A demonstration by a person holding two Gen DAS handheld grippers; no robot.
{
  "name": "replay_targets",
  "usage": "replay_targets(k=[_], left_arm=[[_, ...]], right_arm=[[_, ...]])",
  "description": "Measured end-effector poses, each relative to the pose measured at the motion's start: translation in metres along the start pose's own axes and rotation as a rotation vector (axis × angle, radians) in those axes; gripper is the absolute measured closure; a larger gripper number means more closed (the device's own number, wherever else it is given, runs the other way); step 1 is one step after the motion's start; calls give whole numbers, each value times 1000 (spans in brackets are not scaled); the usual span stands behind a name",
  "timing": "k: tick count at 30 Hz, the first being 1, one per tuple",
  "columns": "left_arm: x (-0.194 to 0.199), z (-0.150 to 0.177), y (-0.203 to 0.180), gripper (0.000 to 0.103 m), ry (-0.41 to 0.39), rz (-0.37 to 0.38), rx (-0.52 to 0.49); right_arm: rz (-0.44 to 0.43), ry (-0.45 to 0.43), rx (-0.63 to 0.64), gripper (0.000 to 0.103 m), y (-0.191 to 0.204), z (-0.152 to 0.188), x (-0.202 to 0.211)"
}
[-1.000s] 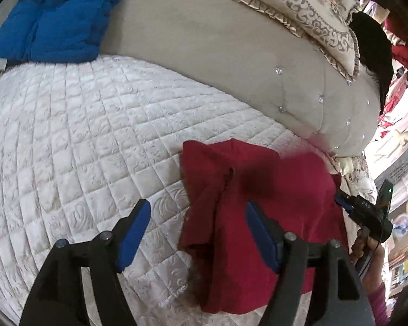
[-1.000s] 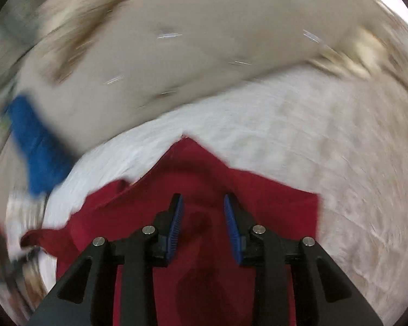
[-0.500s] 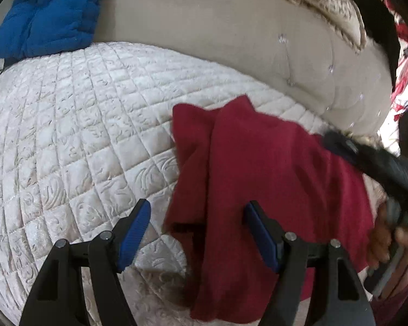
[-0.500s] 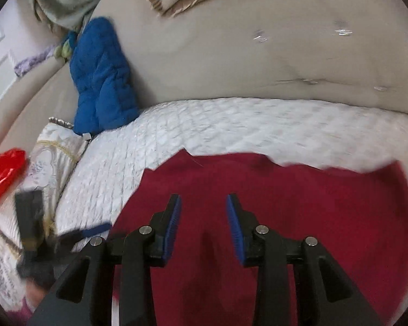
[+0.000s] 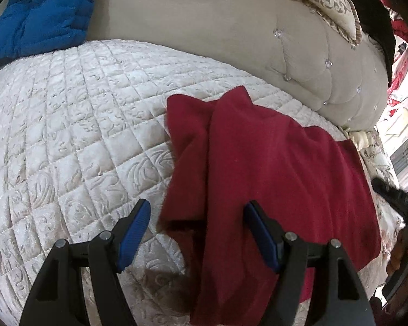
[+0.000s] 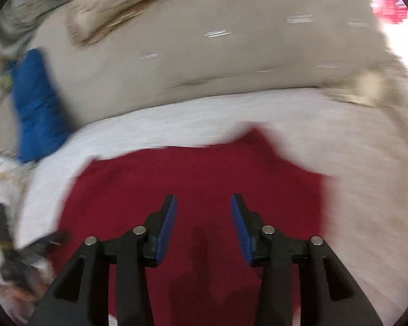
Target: Fold small clothes
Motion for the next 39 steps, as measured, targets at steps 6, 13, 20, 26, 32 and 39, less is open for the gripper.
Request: replay_targets(k=[6,13,20,26,32,39], left_arm=[[1,4,-6,27,-8,4,-16],[3,7,-2,27,-9,1,-2],[6,6,-3,27,-25,-25,-23],[5,3,-2,27,-31,-28,-26],[2,2,1,23,-33,-23,-43],[-2,0,3,22,-22,10,-48]], right_arm=[[36,82,-51,103,-52,41,-8],[-57,37,-87,103,-66,52,21],[53,-42,-89,95,-54,39,30],[-267,7,117,94,77,-14,1],[-302,115,336,95,198,-44,-78],[-177,163,513,83,235,-53,-149]])
Point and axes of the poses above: each gripper's, at about its wrist camera, not at the fingertips, and x roughly against the way its jaws point, y to its left, z to its underside, the point moved 8 cm from there along -x, roughly the way its jaws point, and after that the axes turned 7 degrees about y, right-handed, at the moved point
